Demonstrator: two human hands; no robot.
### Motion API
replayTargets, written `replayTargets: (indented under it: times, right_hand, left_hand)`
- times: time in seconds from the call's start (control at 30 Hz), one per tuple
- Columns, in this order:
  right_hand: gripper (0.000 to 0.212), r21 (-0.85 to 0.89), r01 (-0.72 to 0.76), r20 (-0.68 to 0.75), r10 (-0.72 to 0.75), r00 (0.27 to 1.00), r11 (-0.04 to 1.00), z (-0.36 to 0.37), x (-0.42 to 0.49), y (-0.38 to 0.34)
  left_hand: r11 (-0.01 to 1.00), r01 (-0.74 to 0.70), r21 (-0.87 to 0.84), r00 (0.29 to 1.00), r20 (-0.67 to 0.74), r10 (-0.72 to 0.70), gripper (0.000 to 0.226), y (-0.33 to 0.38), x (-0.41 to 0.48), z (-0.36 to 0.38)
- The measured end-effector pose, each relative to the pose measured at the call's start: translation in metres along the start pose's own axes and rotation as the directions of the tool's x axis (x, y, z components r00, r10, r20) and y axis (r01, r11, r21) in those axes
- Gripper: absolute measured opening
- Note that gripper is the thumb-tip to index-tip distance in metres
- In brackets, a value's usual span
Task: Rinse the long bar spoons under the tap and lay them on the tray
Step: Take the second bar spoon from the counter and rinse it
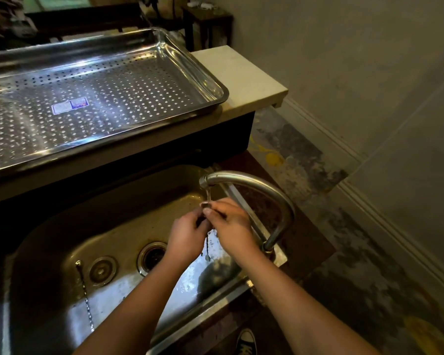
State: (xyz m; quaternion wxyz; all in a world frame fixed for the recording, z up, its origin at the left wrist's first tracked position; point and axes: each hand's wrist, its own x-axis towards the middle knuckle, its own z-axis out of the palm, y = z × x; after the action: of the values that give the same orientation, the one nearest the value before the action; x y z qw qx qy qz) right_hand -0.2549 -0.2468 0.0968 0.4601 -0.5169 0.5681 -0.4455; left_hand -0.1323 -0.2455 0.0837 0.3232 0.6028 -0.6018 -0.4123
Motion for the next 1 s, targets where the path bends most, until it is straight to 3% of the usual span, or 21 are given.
replayTargets:
  times: [0.17, 0.3, 0.4, 0.5, 0.6, 0.77, 1.0]
  right_hand:
    - [0.029, -0.197, 0.116, 0.062, -0.105, 0.993, 0.974, 0.005, -0.007, 0.006]
    - [0.034, -0.153, 0.128, 0.078, -0.117, 0.990, 0.980, 0.011, -0.014, 0.012]
    - [0.031, -0.194, 0.127, 0.042, -0.121, 0.992, 0.973, 0.013, -0.013, 0.017]
    - [0.020, -0.268, 0.111, -0.032, -0.124, 0.992, 0.957, 0.012, -0.008, 0.027]
    - [0.012, -0.133, -0.002, -0.127, -0.015, 0.992, 0.991, 0.012, -0.004, 0.030]
    - [0.021, -0.106, -0.039, -0.261, 0.010, 0.965, 0.994, 0.017, -0.016, 0.030]
    - [0.011, 0.039, -0.038, -0.461, 0.051, 0.886, 0.999, 0.052, -0.042, 0.022]
  left_hand:
    - [0.984, 0.042, -0.173, 0.990, -0.127, -0.065, 0.015, 0.003, -0.001, -0.002]
    - [0.836, 0.150, -0.529, 0.956, -0.137, -0.258, 0.013, 0.012, 0.000, -0.008]
    - [0.731, 0.151, -0.666, 0.949, -0.109, -0.296, 0.011, 0.017, -0.001, -0.013]
    - [0.636, 0.157, -0.756, 0.942, -0.080, -0.327, 0.016, 0.019, -0.002, -0.017]
    - [0.552, 0.142, -0.822, 0.931, -0.079, -0.356, 0.015, 0.018, -0.008, -0.019]
    - [0.422, 0.060, -0.905, 0.887, -0.146, -0.439, 0.011, 0.005, -0.017, -0.032]
    - [0.408, 0.007, -0.913, 0.842, -0.214, -0.494, 0.009, -0.006, -0.034, -0.037]
